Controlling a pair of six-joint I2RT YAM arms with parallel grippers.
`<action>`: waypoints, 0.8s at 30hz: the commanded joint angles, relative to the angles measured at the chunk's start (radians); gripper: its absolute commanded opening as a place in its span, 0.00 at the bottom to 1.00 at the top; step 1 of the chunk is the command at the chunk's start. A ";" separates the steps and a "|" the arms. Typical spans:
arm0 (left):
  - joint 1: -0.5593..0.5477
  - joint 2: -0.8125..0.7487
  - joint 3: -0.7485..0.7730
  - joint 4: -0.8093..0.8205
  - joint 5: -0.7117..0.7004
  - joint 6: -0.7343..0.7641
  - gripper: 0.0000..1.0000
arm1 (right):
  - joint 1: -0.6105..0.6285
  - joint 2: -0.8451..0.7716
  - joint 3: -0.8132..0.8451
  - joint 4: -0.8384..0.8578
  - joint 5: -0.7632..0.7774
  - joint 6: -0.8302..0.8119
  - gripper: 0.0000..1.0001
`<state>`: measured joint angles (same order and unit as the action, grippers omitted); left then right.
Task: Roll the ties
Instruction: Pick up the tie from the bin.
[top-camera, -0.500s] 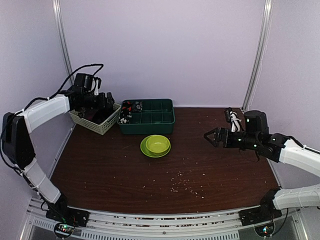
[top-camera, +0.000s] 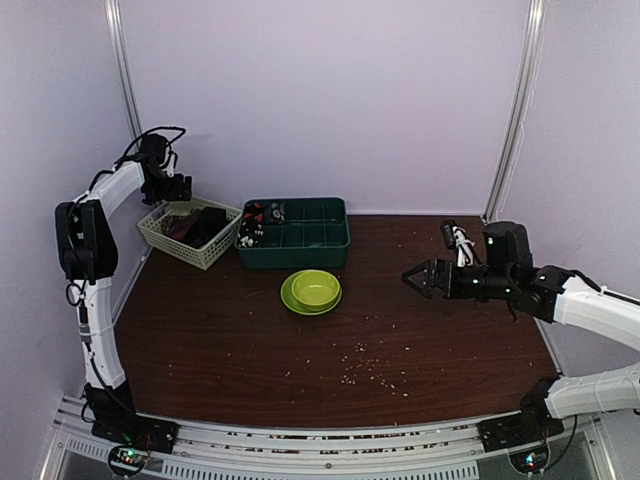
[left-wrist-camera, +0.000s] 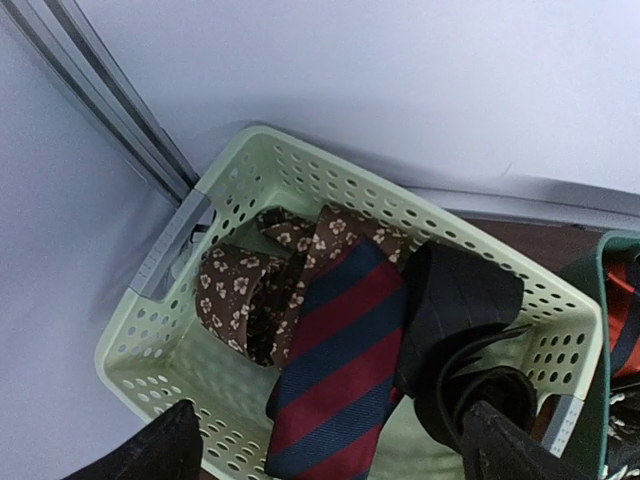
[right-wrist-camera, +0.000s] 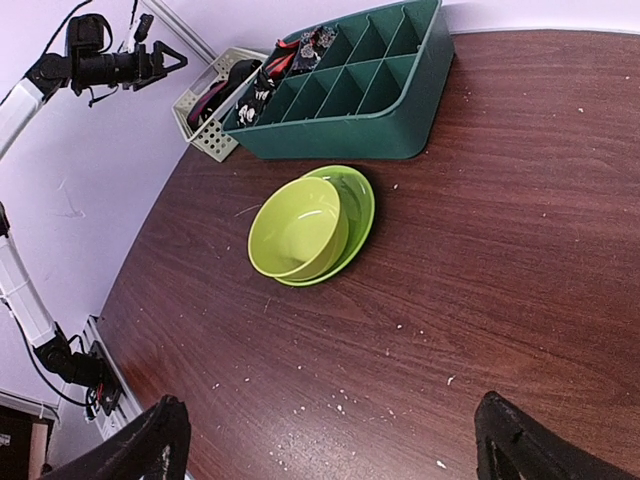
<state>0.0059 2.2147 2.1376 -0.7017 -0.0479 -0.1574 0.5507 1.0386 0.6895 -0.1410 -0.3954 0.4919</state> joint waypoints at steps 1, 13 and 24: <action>0.028 0.061 0.064 -0.053 0.057 0.052 0.92 | -0.008 0.011 0.021 0.026 -0.024 -0.021 1.00; 0.039 0.233 0.167 -0.025 0.133 0.102 0.87 | -0.028 0.073 0.039 0.034 -0.059 -0.031 1.00; 0.040 0.376 0.355 -0.111 0.096 0.166 0.78 | -0.058 0.110 0.051 0.044 -0.085 -0.026 1.00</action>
<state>0.0395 2.5587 2.4550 -0.7864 0.0559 -0.0345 0.5064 1.1385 0.7029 -0.1261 -0.4572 0.4728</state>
